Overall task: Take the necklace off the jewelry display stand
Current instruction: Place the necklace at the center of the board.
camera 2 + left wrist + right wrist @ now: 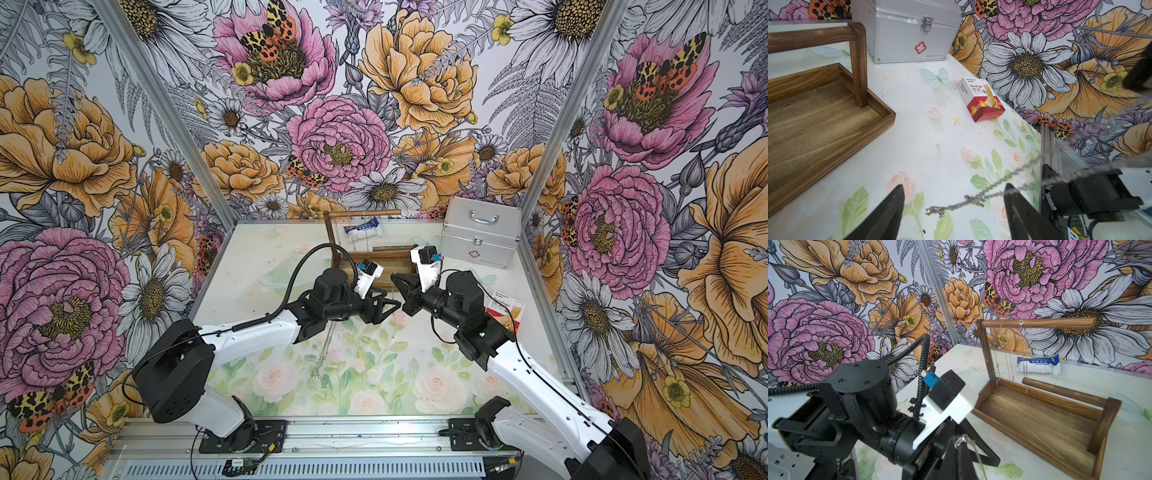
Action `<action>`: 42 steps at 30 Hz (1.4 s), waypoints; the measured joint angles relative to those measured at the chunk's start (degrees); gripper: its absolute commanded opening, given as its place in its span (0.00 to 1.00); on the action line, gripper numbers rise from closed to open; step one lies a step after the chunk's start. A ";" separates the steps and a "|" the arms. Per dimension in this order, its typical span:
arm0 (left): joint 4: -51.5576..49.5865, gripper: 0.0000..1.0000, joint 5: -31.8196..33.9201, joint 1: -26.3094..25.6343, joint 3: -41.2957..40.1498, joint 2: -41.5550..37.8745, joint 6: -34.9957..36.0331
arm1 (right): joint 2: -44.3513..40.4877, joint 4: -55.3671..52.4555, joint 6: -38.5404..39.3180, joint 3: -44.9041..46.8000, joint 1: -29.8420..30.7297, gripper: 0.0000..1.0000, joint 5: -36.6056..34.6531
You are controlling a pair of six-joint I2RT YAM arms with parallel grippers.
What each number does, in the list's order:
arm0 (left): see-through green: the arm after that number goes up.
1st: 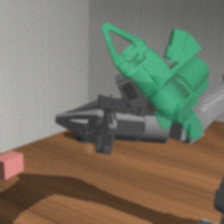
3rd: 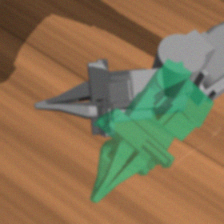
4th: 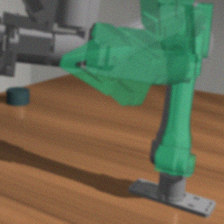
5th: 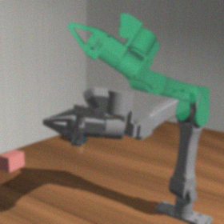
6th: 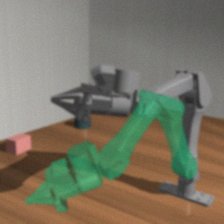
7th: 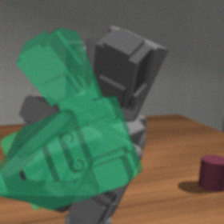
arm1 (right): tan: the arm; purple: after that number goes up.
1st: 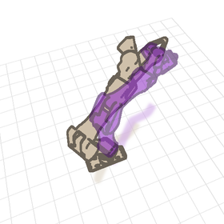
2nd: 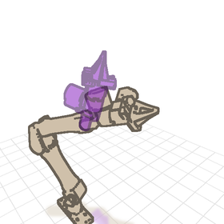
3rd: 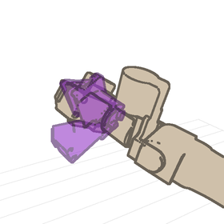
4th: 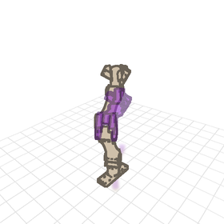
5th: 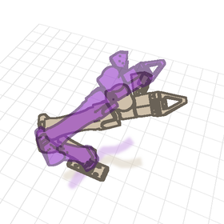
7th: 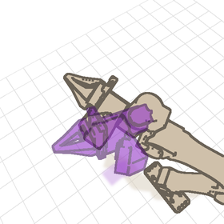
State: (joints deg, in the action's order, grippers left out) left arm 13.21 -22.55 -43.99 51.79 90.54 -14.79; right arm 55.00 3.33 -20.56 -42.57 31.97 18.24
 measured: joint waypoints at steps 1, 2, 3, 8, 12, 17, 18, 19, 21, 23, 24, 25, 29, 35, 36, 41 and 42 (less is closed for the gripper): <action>-0.02 0.67 -0.24 0.07 0.33 0.76 -0.04 | -0.04 0.00 0.00 0.02 0.00 0.00 0.00; -0.04 0.67 -0.52 0.13 0.63 1.42 -0.15 | -0.13 -0.02 0.00 0.04 0.00 0.00 -0.02; 0.00 0.67 -0.70 0.13 0.79 1.90 -0.20 | -0.22 0.00 0.02 0.04 0.00 0.00 -0.02; 0.07 0.48 -1.14 -0.22 0.83 2.91 -0.55 | -0.33 0.00 0.00 0.04 0.00 0.00 -0.02; 0.39 0.22 -1.55 -1.07 1.73 3.63 -1.18 | -0.33 0.00 0.00 0.04 0.00 0.00 -0.02; 0.92 0.00 -2.12 -1.84 2.49 3.76 -1.53 | -0.33 -0.04 0.02 0.04 0.00 0.00 -0.07; 1.16 0.00 -2.25 -1.97 2.54 3.76 -1.66 | -0.33 -0.04 0.02 0.04 0.00 0.00 -0.22; 1.27 0.00 -2.38 -1.99 2.54 3.76 -1.75 | -0.33 -0.04 0.02 0.04 0.00 0.00 -0.26; 1.27 0.00 -2.40 -2.01 2.54 3.76 -1.99 | -0.46 -0.04 0.02 0.04 0.00 0.00 -0.61; 1.42 0.00 -2.40 -2.03 2.51 3.76 -2.78 | -0.66 -0.04 0.02 0.07 0.00 0.00 -0.76; 1.75 0.00 -2.40 -2.10 2.34 3.74 -3.08 | -0.72 -0.04 0.02 0.07 0.00 0.00 -0.92; 2.10 0.00 -2.38 -2.29 1.90 3.54 -3.43 | -0.76 -0.09 0.02 0.11 0.00 0.00 -0.98; 2.47 0.00 -2.19 -3.02 -1.05 1.09 -5.77 | -0.76 -0.52 0.02 0.15 0.00 0.00 -0.96; 1.44 0.00 0.24 -4.46 -7.54 -6.99 -11.04 | -0.48 0.02 0.00 0.44 0.00 0.00 0.55; 0.63 0.00 0.92 -4.83 -8.55 -8.74 -12.04 | -0.15 0.35 -0.02 0.44 0.00 0.00 1.20; -3.15 0.00 4.22 -6.82 -13.18 -17.05 -16.09 | 1.51 1.95 -1.01 0.59 0.63 0.00 5.20; -3.91 0.00 4.87 -7.13 -14.25 -18.95 -16.98 | 1.84 2.16 -1.14 0.59 0.96 0.00 5.95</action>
State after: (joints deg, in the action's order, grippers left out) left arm 9.30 -17.67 -51.11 37.54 71.59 -31.77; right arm 56.84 5.50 -21.69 -41.98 32.93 24.18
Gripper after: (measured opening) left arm 0.053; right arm 0.047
